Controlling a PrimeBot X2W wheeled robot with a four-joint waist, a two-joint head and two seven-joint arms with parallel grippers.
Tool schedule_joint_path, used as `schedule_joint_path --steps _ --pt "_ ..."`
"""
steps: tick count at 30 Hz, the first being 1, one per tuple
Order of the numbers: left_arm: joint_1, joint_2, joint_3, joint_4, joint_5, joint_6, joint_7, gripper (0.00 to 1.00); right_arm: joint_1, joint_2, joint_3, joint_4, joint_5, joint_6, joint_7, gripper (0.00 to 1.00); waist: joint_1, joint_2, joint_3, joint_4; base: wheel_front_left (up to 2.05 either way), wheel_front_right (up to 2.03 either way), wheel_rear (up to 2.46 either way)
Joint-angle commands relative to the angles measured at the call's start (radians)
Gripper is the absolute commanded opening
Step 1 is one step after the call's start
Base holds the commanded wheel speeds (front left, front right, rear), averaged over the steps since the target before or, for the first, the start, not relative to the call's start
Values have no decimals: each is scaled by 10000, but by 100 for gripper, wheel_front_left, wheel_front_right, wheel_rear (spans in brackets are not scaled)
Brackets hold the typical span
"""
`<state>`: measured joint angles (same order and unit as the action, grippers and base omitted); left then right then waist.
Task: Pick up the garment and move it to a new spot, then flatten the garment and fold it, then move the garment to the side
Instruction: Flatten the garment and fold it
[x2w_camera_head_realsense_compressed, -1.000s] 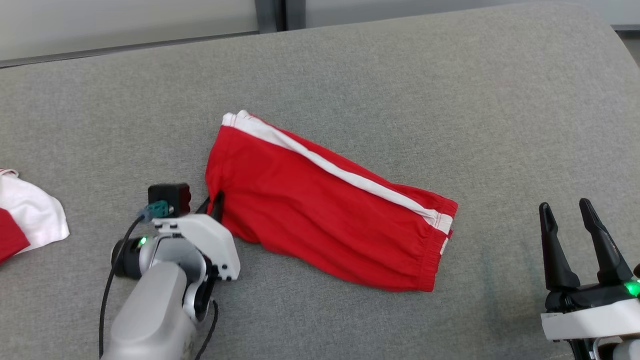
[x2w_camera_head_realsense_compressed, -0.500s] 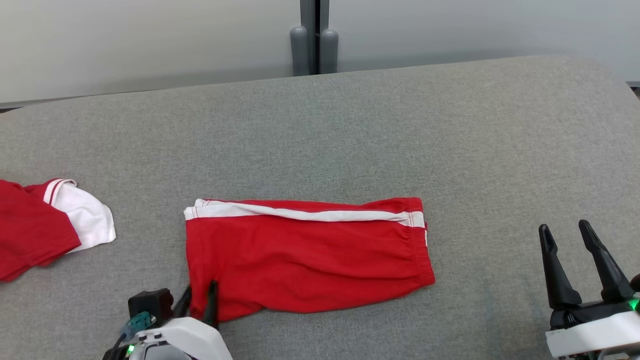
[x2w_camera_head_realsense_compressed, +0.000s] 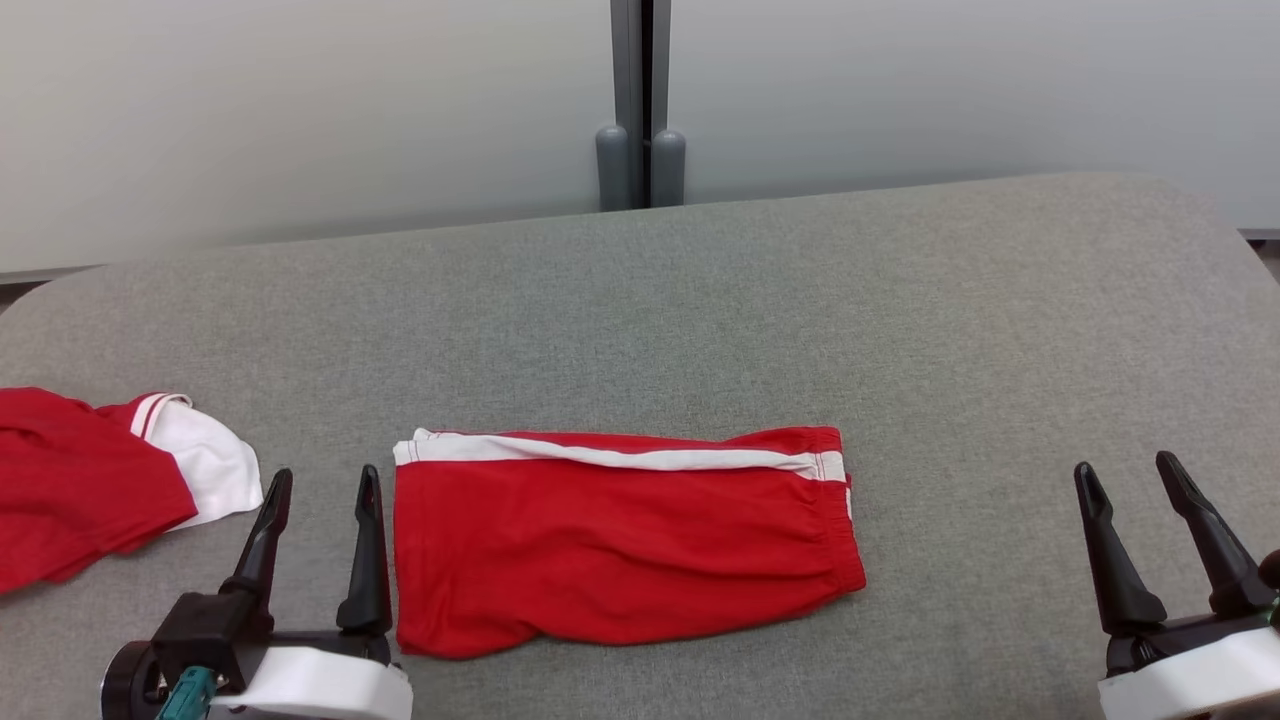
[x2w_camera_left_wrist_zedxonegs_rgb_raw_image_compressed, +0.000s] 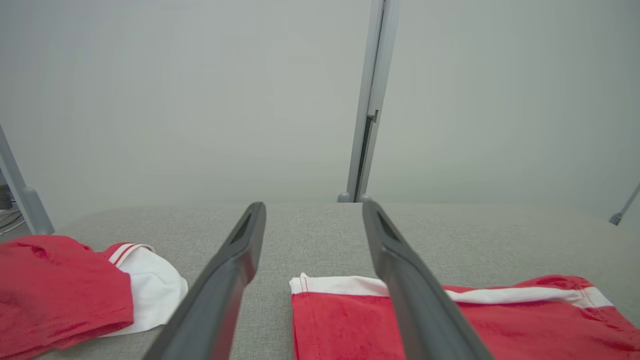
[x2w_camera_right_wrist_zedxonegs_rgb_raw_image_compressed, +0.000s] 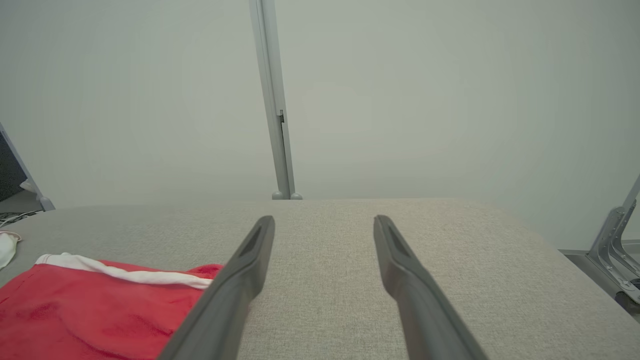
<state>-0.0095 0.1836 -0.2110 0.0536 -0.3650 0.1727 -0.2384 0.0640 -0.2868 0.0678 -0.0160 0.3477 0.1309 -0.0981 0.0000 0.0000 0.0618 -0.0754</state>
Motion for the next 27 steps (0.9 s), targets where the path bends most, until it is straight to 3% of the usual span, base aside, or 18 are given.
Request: schedule_joint_path --steps 1,10,20,27 --pt "369 241 20 -251 157 40 7 100 206 20 -36 -147 -77 -3 169 100 0 0 -282 -1 0 0 0" --pt "1099 726 -47 -1095 268 122 438 100 622 147 -118 -553 -109 -3 607 100 0 0 -570 57 0 0 0" --pt "1287 732 -104 -1391 220 278 570 100 777 220 -245 -780 -147 -3 768 100 0 0 -572 186 0 0 0" --pt "626 601 -378 -1505 470 295 527 100 579 63 -409 -405 -105 -3 700 100 0 0 -44 907 0 0 0"
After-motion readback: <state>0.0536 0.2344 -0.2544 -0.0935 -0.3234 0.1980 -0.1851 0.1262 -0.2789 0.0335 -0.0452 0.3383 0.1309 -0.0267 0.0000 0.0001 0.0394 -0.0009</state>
